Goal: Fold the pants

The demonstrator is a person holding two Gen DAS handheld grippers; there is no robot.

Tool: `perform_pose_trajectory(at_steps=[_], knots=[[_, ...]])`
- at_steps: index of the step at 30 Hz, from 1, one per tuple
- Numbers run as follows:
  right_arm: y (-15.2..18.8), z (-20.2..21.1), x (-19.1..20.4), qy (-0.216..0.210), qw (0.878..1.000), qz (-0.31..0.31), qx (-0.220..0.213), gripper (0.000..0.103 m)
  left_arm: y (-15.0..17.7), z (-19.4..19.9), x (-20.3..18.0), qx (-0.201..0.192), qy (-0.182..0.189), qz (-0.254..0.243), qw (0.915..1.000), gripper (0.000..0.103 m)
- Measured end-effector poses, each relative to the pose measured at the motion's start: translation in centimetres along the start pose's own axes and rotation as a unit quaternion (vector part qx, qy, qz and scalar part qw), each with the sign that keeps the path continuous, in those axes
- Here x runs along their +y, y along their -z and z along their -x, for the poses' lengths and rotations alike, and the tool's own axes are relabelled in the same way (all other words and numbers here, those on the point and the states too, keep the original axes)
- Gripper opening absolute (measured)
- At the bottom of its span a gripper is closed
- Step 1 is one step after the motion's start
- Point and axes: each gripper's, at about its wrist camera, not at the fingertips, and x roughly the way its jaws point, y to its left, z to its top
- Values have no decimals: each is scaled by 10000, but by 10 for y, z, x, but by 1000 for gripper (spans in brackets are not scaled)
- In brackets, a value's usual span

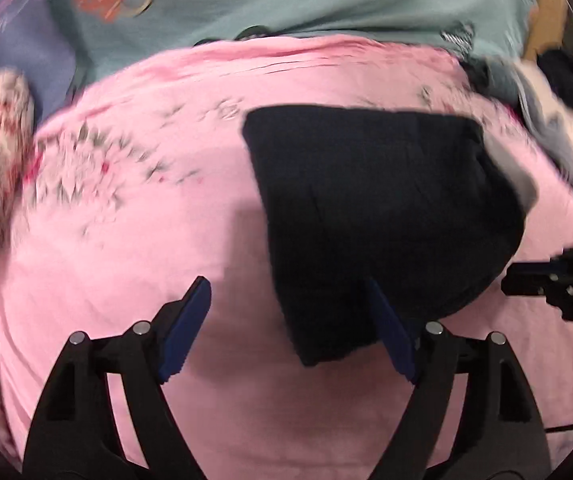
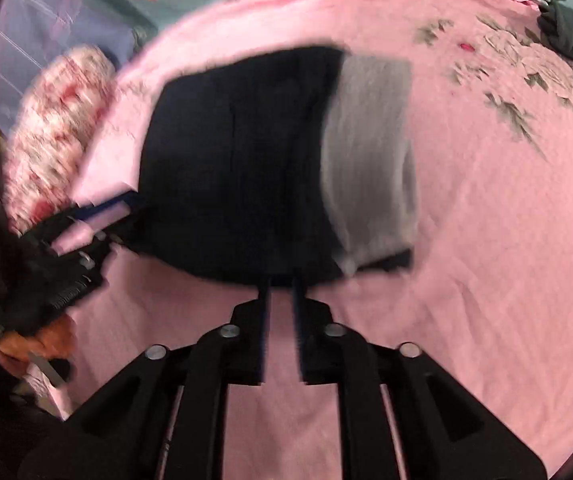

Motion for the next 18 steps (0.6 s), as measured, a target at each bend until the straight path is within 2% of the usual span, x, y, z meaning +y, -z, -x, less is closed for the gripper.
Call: perform_pose_trajectory(at_steps=[1,4,8,10,12,14,15,16,18], knots=[[2,4,0,228,9997,-5,47,17,-3,6,5,-24,39,187,9998,79],[-1,43,1,-186,9976,-196,-641,18,-11,25,2,-326,278,369,9984,79],[-25,69,3,-266,9905,-330,-1309,18,-19,25,-31,-592,506,-66,9969,79],[-33,64,2,-266,9905,-304,-1315,18,-19,9,-40,-422,402,-174,9981,79],[-39,46,6,-71,9938,-154,-1098,18,-12,-16,-39,-47,328,-139,9994,78],[-31,25,-4,354,9965,-102,-750,16,0,-23,-38,-109,160,-356,9992,80],[-24,21,-12,326,9965,-139,-751,13,1,-20,-40,-136,118,-456,9988,80],[-18,23,-18,103,9966,-224,-789,13,-1,-16,-40,-130,98,-470,9988,79],[-18,33,-22,-68,9966,-391,-716,14,-10,-2,-42,-220,192,-379,9989,78]])
